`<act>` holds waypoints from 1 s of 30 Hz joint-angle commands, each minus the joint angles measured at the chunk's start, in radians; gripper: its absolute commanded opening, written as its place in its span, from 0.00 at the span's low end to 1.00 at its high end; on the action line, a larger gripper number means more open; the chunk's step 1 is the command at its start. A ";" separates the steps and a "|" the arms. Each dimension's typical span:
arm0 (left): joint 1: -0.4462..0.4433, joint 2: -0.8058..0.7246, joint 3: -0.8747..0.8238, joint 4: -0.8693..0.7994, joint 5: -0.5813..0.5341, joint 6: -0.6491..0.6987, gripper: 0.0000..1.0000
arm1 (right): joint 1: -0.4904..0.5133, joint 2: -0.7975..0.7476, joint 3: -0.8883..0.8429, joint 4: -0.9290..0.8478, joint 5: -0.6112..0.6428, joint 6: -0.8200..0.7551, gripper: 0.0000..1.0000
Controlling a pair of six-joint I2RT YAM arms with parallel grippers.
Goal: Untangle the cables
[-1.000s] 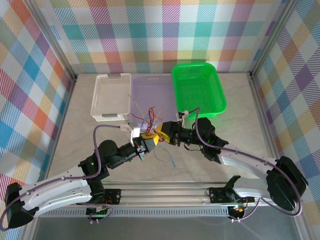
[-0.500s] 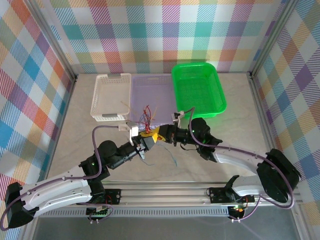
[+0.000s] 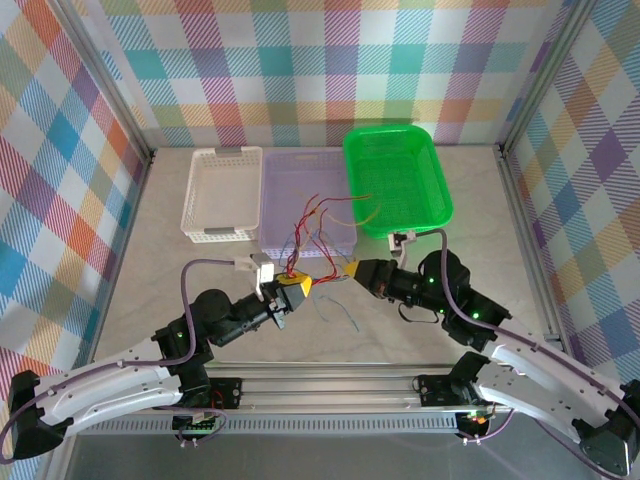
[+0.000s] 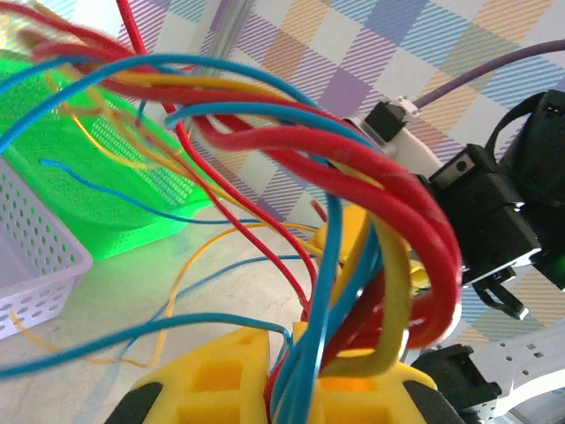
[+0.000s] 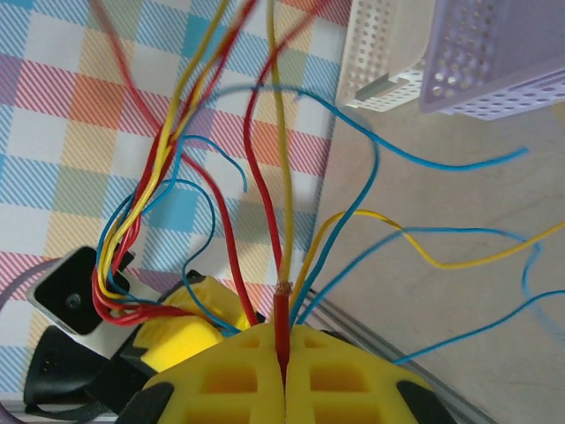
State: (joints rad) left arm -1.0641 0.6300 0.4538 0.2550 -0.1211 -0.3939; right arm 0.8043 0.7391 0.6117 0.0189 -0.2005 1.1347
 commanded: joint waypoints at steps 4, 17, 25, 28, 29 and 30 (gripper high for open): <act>0.021 -0.014 -0.024 -0.073 -0.251 -0.055 0.00 | -0.070 -0.100 0.040 -0.197 0.291 -0.107 0.00; 0.021 0.115 0.049 -0.057 -0.226 -0.093 0.00 | -0.074 -0.109 0.136 -0.389 0.284 -0.260 0.33; 0.023 0.195 0.124 -0.112 -0.083 0.013 0.00 | -0.074 -0.040 0.212 -0.352 0.188 -0.392 0.54; 0.029 0.215 0.151 -0.103 0.061 0.058 0.00 | -0.074 0.059 0.240 -0.281 0.081 -0.440 0.55; 0.029 0.218 0.160 -0.104 0.107 0.071 0.00 | -0.074 0.099 0.251 -0.272 0.058 -0.447 0.53; 0.028 0.219 0.169 -0.111 0.138 0.081 0.00 | -0.074 0.132 0.262 -0.268 0.047 -0.456 0.53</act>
State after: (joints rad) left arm -1.0439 0.8482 0.5671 0.1310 -0.1261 -0.3847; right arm 0.7277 0.8021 0.8352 -0.3061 -0.0662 0.7540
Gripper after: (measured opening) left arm 0.076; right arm 0.533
